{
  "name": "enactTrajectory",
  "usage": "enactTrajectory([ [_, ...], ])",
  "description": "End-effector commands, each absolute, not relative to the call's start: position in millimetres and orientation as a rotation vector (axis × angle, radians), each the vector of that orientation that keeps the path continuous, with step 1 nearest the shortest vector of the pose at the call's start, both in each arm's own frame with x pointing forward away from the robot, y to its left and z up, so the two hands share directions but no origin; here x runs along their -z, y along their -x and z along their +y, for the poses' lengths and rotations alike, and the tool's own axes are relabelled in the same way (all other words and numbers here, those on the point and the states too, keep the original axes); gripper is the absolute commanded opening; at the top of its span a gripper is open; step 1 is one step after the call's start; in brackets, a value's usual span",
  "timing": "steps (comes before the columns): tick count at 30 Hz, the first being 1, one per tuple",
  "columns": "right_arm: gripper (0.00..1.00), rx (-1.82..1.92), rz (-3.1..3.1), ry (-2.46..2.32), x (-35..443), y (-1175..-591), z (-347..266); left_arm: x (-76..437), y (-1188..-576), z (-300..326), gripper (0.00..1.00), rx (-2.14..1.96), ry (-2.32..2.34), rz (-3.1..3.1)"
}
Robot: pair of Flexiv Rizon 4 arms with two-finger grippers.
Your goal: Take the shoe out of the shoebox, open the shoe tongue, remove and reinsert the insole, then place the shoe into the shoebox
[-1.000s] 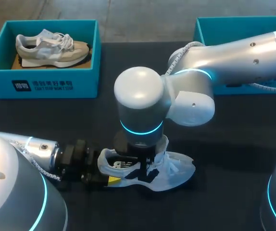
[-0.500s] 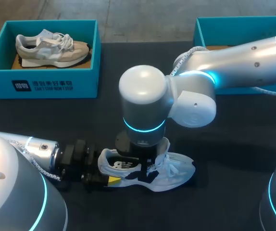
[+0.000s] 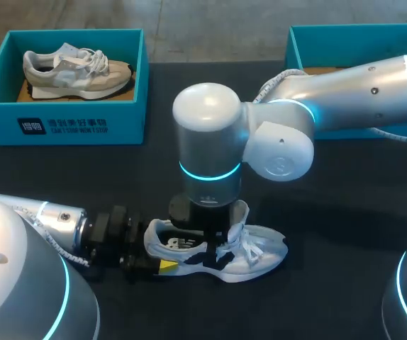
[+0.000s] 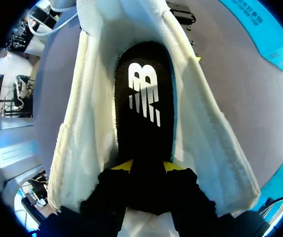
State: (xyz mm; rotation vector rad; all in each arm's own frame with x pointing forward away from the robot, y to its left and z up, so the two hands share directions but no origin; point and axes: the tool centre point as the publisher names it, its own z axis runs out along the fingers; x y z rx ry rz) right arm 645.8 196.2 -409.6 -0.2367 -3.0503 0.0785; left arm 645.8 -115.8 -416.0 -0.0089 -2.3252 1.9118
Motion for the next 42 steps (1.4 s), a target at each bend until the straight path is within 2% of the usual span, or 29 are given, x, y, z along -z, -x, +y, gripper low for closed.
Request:
enactTrajectory([
  [1,0.31,-0.100,-3.026,0.225,451.2,-633.6,210.9,415.7,-645.3,-114.6,0.00,-1.912,0.007,-2.326],
  [4,0.26,-0.090,-3.011,0.218,455.9,-629.6,212.4,415.7,-645.3,-114.6,0.00,-1.912,0.007,-2.326],
  [9,0.00,-0.066,-3.001,0.204,458.6,-621.7,216.9,415.7,-645.3,-114.6,0.00,-1.912,0.007,-2.326],
  [25,0.00,0.102,-3.135,0.182,420.0,-602.6,212.0,415.7,-645.3,-114.6,0.00,-1.912,0.007,-2.326],
  [42,0.00,0.291,-3.259,0.143,392.2,-615.8,208.9,415.7,-645.3,-114.6,0.00,-1.912,0.007,-2.326],
])
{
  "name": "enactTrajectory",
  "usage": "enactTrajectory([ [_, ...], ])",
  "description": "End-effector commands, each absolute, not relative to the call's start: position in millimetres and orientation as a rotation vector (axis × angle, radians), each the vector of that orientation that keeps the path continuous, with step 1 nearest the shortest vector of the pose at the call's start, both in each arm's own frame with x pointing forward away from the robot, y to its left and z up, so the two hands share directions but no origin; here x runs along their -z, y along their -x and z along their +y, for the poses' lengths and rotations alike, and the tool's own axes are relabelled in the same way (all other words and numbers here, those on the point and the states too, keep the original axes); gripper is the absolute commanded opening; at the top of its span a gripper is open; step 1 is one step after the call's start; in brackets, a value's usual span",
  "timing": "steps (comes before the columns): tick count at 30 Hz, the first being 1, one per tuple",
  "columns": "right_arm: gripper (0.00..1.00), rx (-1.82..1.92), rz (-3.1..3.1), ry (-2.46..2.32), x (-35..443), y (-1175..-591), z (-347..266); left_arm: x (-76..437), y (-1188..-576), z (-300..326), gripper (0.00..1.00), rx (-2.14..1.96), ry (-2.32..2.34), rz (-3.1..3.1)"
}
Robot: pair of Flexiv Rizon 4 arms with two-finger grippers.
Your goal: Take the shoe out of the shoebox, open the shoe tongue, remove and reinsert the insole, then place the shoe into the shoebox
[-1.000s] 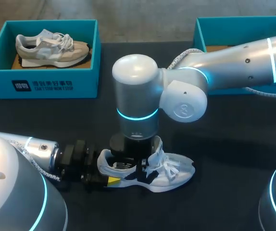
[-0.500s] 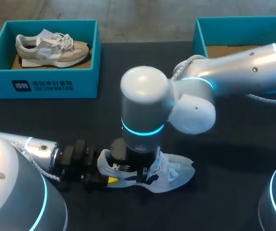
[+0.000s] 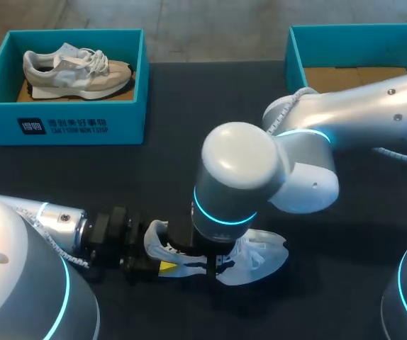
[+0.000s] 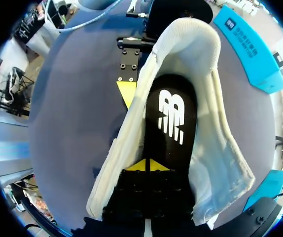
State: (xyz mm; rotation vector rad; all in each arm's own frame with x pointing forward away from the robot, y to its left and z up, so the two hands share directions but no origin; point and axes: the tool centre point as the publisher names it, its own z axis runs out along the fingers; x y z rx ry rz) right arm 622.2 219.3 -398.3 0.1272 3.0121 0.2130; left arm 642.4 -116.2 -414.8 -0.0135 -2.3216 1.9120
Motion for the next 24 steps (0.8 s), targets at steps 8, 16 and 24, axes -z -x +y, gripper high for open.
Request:
enactTrajectory([
  [8,0.00,-0.367,2.942,-0.132,388.5,-622.6,209.1,415.7,-645.3,-114.6,0.00,-1.912,0.007,-2.326],
  [16,0.00,-0.420,2.891,-0.159,380.8,-628.1,209.0,415.7,-645.3,-114.6,0.00,-1.912,0.007,-2.326],
  [24,0.00,-0.476,2.834,-0.162,369.8,-632.1,207.8,415.7,-645.3,-114.6,0.00,-1.912,0.007,-2.326],
])
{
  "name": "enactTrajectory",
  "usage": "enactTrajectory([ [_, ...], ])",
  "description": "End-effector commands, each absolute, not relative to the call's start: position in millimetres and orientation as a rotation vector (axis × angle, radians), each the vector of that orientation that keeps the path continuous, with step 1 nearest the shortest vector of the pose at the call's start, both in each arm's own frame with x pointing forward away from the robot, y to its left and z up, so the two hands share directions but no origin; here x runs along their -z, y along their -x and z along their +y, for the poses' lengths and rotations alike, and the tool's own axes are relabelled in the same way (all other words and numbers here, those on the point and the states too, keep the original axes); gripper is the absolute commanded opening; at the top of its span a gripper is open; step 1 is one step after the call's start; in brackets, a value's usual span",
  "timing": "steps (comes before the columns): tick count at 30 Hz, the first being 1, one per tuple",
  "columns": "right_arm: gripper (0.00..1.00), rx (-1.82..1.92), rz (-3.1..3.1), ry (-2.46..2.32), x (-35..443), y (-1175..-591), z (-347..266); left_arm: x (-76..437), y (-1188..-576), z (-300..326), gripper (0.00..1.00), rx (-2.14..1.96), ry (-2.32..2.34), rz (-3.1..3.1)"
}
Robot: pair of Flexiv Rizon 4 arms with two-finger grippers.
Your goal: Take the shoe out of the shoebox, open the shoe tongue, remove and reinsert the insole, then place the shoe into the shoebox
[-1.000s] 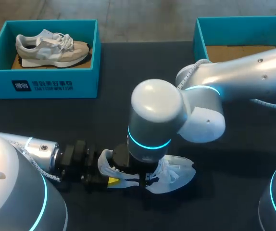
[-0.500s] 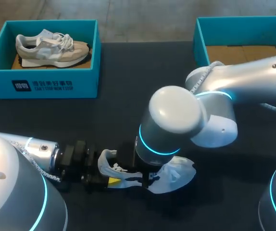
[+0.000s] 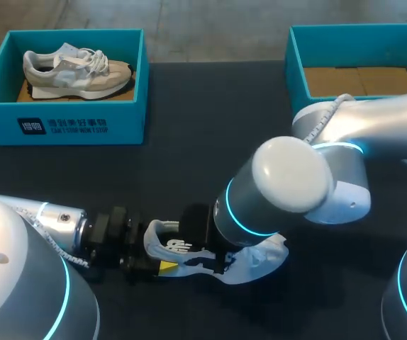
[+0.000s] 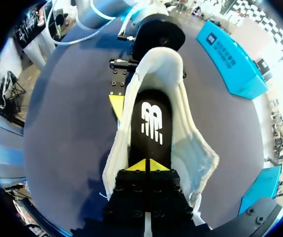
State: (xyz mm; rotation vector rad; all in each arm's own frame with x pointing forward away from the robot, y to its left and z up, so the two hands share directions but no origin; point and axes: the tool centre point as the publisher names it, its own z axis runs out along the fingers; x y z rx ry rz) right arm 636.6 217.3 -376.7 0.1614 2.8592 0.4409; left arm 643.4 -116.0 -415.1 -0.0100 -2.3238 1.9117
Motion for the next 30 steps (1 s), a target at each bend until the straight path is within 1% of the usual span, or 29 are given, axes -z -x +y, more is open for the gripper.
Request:
enactTrajectory([
  [1,0.00,-0.484,2.828,-0.166,368.6,-632.9,207.4,415.7,-645.3,-114.6,0.00,-1.912,0.007,-2.326],
  [10,0.00,-0.432,2.820,-0.181,359.0,-644.3,209.2,415.7,-645.3,-114.6,0.00,-1.912,0.007,-2.326],
  [17,0.00,-0.268,2.850,-0.171,351.5,-656.2,219.2,415.7,-645.3,-114.6,0.00,-1.912,0.007,-2.326],
  [30,0.00,-0.157,2.887,-0.199,377.8,-661.5,227.3,415.7,-645.3,-114.6,0.00,-1.912,0.007,-2.326],
])
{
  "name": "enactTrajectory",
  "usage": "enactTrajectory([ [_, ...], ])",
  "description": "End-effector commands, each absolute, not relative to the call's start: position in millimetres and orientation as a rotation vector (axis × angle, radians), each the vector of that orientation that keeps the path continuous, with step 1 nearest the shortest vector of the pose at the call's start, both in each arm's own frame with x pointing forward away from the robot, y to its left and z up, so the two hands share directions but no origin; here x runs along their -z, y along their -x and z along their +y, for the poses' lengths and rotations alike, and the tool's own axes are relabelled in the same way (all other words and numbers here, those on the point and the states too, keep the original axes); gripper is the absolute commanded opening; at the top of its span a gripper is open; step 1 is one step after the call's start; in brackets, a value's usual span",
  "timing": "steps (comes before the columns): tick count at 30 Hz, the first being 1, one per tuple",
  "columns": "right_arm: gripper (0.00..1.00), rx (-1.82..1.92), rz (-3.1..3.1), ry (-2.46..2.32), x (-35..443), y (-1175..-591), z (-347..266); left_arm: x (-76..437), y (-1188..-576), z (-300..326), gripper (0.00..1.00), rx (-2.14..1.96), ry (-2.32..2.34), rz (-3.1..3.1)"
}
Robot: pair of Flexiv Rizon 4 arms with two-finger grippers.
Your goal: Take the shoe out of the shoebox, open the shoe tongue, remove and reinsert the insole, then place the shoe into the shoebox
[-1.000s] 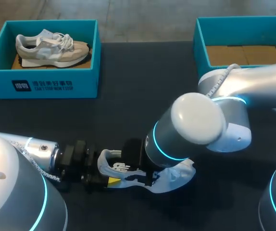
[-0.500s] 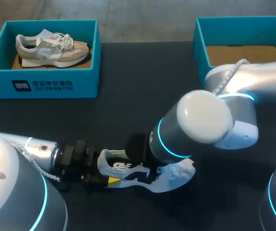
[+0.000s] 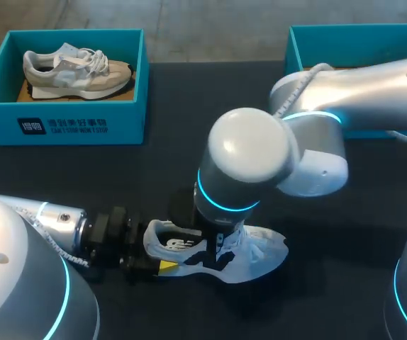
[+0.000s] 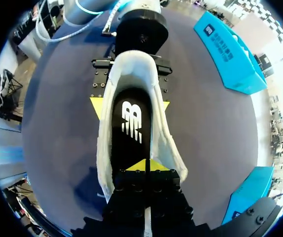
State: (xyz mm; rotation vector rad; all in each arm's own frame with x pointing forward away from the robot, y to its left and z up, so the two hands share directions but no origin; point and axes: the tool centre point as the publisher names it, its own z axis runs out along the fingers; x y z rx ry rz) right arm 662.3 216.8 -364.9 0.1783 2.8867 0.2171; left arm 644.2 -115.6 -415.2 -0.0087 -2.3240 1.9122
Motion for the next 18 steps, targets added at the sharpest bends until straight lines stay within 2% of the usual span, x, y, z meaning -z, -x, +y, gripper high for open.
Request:
enactTrajectory([
  [1,0.00,-0.142,2.886,-0.202,378.9,-660.8,227.7,415.7,-645.3,-114.6,0.00,-1.912,0.007,-2.326],
  [18,0.00,-0.052,2.874,-0.259,392.7,-656.9,218.7,415.7,-645.3,-114.6,0.00,-1.912,0.007,-2.326],
])
